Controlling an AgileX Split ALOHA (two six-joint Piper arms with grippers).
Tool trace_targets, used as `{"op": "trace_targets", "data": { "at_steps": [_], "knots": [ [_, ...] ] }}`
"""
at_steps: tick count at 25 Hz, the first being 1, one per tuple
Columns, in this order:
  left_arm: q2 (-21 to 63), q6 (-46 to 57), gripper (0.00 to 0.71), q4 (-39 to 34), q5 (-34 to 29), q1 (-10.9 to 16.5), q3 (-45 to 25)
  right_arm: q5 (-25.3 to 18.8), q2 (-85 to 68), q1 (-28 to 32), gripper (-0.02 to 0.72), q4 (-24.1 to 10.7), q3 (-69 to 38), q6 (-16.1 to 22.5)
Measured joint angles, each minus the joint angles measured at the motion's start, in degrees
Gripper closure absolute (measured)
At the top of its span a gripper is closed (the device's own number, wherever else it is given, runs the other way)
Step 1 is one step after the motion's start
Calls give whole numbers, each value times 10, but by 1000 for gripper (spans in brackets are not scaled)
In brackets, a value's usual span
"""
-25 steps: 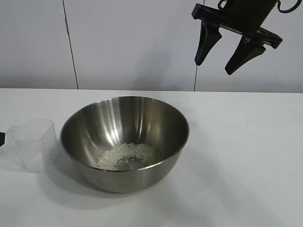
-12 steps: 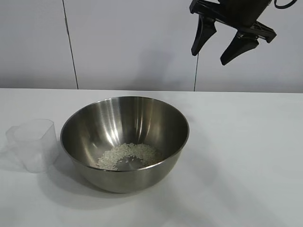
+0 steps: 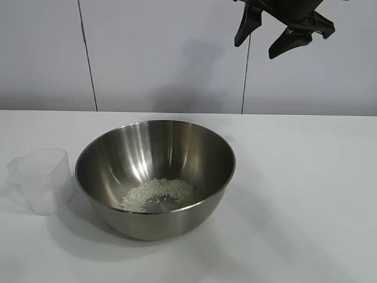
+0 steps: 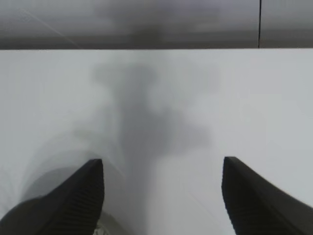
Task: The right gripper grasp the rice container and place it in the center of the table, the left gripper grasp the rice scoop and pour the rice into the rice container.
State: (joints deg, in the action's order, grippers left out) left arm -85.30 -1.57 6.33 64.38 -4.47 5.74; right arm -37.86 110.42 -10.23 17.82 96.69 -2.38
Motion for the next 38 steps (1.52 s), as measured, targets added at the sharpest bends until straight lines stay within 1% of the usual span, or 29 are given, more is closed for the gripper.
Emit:
{"op": "trace_targets", "data": {
  "at_steps": [1,4,6,8,10,12,15,18,21,26,29,32,34,38],
  "knots": [
    [8,16,253,-22,-23,0,16,10,0,0,231,1,0,0],
    [27,66,253,-104,-145,0,90,32,0,0,231,1,0,0],
    [31,120,253,-165,-258,-1,145,42,0,0,231,2,0,0],
    [32,188,253,-229,-368,-8,200,51,0,0,231,2,0,0],
    [32,260,253,-282,-479,-25,257,56,0,0,231,2,0,0],
    [32,324,253,-318,-566,-46,310,60,0,0,231,2,0,0],
    [31,377,253,-327,-685,-81,385,60,0,0,231,2,0,0],
    [29,387,254,-292,-773,-103,433,61,0,0,231,2,0,0],
    [28,339,254,-208,-823,-105,467,61,0,0,231,2,0,0],
    [22,158,254,-6,-858,-105,499,61,0,0,231,2,0,0],
    [-15,52,254,102,-926,-105,538,59,0,0,231,4,0,0],
    [-63,-15,254,157,-983,-105,576,17,0,0,231,7,0,4],
    [-82,-32,254,174,-991,-107,592,-29,0,0,231,7,0,4],
    [-87,-36,254,177,-991,-107,606,-124,0,0,231,6,0,6]
  ]
}}
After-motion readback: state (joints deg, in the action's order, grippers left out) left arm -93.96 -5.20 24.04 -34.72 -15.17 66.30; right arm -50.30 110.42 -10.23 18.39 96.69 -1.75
